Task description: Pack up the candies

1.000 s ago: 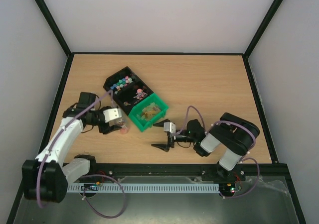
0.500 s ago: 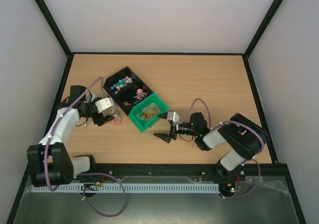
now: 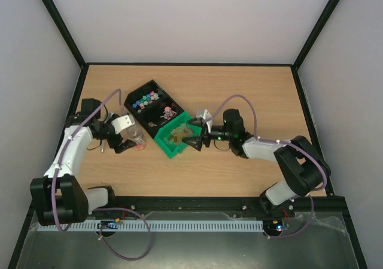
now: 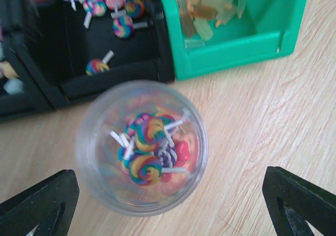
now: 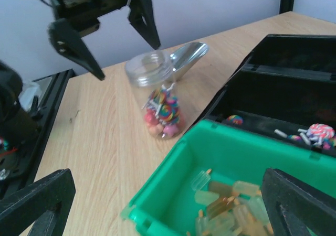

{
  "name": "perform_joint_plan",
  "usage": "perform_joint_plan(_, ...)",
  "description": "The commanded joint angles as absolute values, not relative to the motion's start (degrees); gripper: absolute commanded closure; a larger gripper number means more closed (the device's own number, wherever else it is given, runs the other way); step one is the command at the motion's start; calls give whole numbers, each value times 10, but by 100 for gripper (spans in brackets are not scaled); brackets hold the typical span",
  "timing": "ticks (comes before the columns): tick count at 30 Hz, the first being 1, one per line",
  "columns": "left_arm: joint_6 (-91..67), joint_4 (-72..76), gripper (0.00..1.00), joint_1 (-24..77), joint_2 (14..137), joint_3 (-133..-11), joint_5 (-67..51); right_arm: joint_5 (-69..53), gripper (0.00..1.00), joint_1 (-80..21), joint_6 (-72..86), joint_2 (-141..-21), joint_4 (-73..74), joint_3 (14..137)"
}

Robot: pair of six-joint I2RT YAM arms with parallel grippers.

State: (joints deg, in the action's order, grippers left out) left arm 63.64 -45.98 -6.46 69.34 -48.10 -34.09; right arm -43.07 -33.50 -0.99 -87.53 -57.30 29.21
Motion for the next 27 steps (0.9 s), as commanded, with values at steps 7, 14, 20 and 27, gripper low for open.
perform_joint_plan(7, 403, -508, 1, -69, 704, -698, -407, -381, 1, -282, -54, -800, -85, 533)
perform_joint_plan(14, 179, -438, 1, -100, 773, -798, -372, -346, 1, -166, -15, -742, 24, 606)
perform_joint_plan(20, 97, -360, 1, -200, 768, -754, -379, -404, 2, -16, 42, -718, 43, 596)
perform_joint_plan(27, 98, -291, 1, -252, 698, -605, -301, -434, 1, 128, 71, -727, 32, 518)
